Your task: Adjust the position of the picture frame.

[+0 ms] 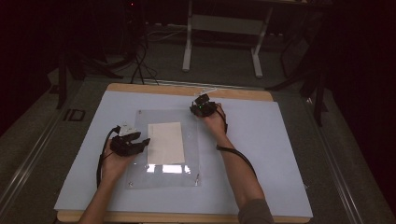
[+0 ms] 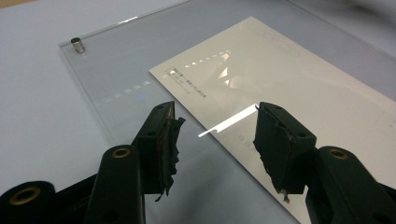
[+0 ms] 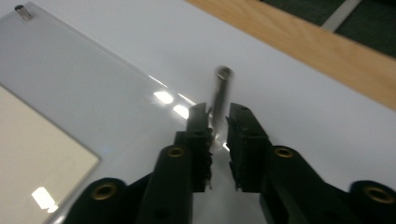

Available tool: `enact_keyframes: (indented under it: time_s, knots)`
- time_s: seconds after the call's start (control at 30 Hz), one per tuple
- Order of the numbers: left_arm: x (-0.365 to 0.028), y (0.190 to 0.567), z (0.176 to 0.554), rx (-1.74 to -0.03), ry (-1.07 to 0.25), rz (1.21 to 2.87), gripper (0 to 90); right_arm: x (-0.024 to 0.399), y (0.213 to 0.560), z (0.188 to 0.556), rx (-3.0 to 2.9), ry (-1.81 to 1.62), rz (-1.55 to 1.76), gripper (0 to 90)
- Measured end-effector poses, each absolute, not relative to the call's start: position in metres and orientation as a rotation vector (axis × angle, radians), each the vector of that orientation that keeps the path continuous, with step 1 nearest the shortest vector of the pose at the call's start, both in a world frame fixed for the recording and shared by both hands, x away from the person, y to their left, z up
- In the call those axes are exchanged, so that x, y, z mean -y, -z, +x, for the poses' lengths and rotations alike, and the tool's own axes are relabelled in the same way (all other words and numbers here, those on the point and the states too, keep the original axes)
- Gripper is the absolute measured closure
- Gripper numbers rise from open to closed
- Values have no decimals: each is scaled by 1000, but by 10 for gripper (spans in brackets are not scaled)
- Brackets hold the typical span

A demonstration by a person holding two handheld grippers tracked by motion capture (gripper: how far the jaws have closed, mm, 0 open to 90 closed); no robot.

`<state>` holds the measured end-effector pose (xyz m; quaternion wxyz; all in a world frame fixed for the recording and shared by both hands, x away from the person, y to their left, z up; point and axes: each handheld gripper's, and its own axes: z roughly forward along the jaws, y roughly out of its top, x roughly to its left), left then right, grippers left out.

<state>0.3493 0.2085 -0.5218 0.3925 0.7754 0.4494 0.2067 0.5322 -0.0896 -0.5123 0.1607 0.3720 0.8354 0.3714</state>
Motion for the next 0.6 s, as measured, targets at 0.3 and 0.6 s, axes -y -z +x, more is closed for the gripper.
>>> enact_keyframes:
  time_s: [0.3,0.6]
  knots:
    - [-199,518,354,-1114,-517,1976,480,133,493,485,-2406,-1121,959,741]
    - [-193,519,355,-1106,-522,1992,478,145,491,435,-2421,-1245,860,744]
